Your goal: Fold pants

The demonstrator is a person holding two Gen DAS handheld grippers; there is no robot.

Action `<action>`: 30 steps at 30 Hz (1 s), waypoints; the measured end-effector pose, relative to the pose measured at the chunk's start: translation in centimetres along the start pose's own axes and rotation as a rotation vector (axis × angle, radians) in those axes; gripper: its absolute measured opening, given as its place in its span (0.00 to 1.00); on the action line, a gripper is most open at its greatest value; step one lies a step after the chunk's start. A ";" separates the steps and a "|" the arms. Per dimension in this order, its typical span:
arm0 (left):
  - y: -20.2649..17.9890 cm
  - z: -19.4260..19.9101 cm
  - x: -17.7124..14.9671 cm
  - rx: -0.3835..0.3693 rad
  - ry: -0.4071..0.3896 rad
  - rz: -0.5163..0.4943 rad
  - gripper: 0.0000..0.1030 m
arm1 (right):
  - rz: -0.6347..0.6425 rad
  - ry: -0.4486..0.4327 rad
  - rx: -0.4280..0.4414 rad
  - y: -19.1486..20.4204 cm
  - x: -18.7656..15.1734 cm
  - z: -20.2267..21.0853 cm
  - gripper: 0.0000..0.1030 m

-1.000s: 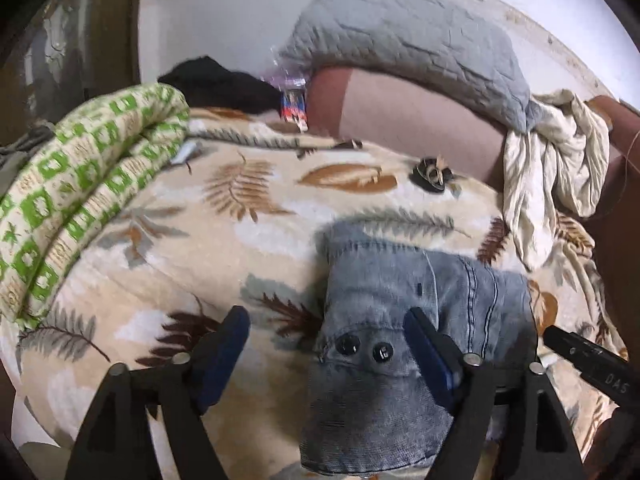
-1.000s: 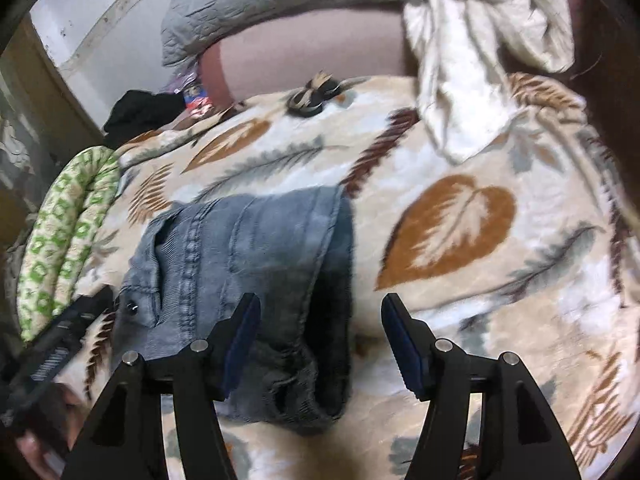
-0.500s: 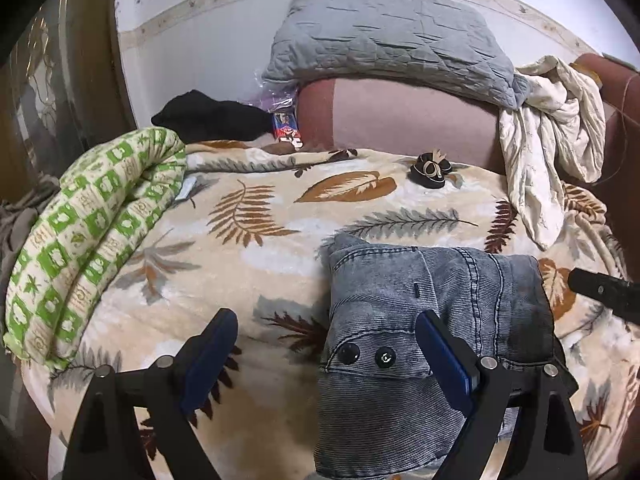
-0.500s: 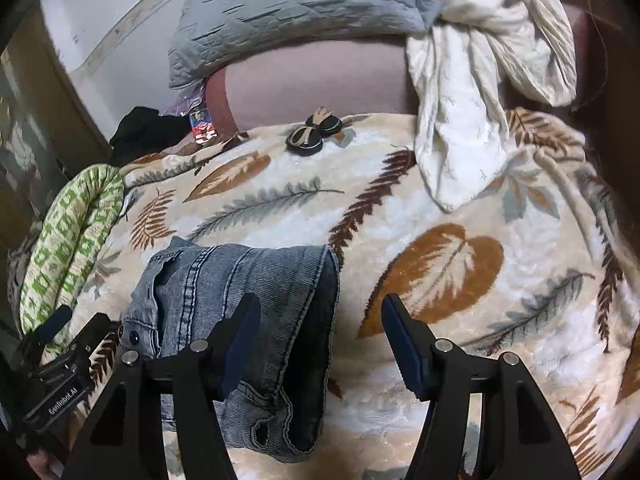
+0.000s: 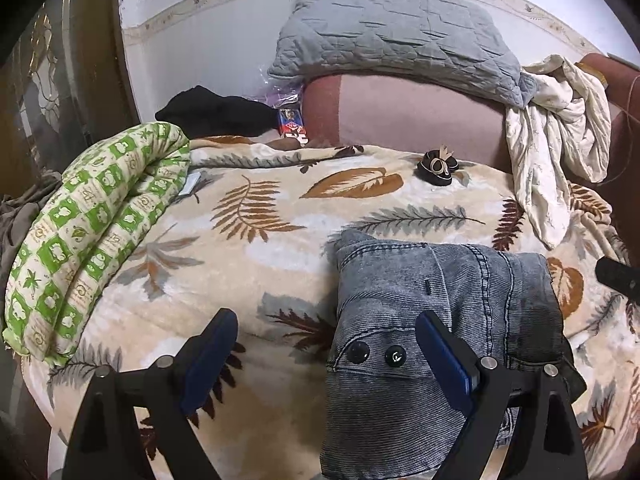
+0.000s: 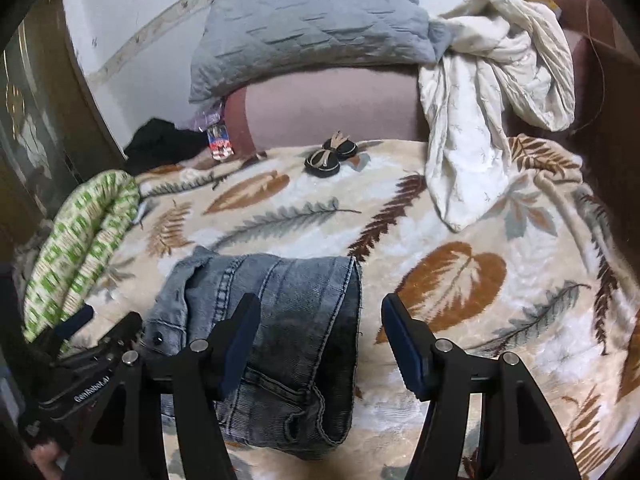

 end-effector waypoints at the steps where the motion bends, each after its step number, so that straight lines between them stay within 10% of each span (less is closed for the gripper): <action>1: 0.0 0.0 0.0 -0.002 0.001 0.001 0.90 | -0.013 -0.001 0.002 -0.3 0.0 0.1 0.62; 30: 1.3 -1.0 0.7 0.005 0.003 0.076 0.90 | 0.032 0.136 0.059 1.5 -0.5 -2.4 0.62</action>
Point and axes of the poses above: each gripper's, at about its wrist camera, not at the fingertips, and z roughly against the way its jaws point, y to its left, x to its top, the point moved 2 cm from there along -z, roughly the way its jaws point, and after that the axes turned 8 degrees about z, right-handed, at the moved point
